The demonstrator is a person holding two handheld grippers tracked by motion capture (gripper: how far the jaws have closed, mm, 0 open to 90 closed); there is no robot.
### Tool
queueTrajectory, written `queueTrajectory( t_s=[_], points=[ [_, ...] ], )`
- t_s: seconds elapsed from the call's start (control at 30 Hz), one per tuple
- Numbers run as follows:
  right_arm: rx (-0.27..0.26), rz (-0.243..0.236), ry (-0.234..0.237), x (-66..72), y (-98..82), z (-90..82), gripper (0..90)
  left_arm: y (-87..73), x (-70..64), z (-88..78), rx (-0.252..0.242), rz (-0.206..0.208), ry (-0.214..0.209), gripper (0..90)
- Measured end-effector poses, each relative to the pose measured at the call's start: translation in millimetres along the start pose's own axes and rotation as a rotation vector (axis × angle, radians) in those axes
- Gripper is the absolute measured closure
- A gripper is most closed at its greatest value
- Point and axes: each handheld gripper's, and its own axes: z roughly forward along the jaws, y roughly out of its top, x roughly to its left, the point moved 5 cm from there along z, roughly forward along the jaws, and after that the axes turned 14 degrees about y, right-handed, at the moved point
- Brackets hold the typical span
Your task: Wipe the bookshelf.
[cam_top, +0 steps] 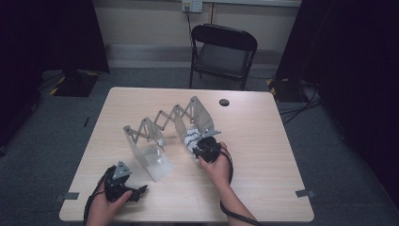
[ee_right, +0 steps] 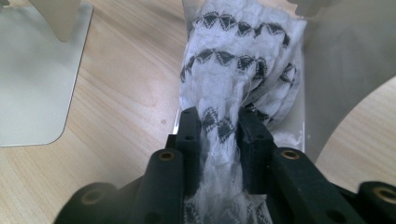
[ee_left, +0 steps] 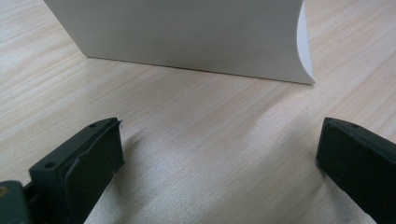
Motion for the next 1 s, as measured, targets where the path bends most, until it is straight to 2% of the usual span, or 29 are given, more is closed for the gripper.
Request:
queueTrajectory(
  t_s=[0.1, 0.2, 0.27, 0.47, 0.53, 0.67, 0.9, 1.0],
  points=[
    [-0.008, 0.013, -0.002, -0.9, -3.1, -2.7, 59.1, -0.1, 0.3, -0.1, 0.001, 0.003, 0.001, 0.2],
    [-0.018, 0.015, -0.001, -0.3, -3.2, -6.8, 55.9, -0.1, 0.2, -0.1, 0.001, 0.003, 0.001, 0.2],
    [-0.018, 0.004, -0.015, 1.8, -4.7, -12.6, 50.8, -0.1, 0.3, -0.1, 0.001, 0.003, 0.001, 0.2],
    [-0.029, -0.008, -0.017, 7.8, -11.9, -18.1, 46.1, -0.2, 0.6, -0.2, 0.003, 0.007, 0.002, 0.2],
    [-0.012, -0.010, -0.028, 7.7, -16.8, -16.0, 45.1, -0.2, 0.8, -0.4, 0.005, 0.008, 0.001, 0.2],
    [-0.003, -0.002, -0.032, 4.0, -22.4, -10.5, 48.4, -0.1, 0.6, -0.2, 0.002, 0.006, 0.003, 0.2],
    [0.018, 0.013, -0.031, 3.5, -21.8, -7.7, 72.2, -0.2, 0.7, -0.4, 0.005, 0.008, 0.001, 0.2],
    [0.025, 0.022, -0.034, 3.7, -21.0, -7.8, 76.0, -0.1, 0.6, -0.2, 0.002, 0.006, 0.003, 0.2]
  ],
)
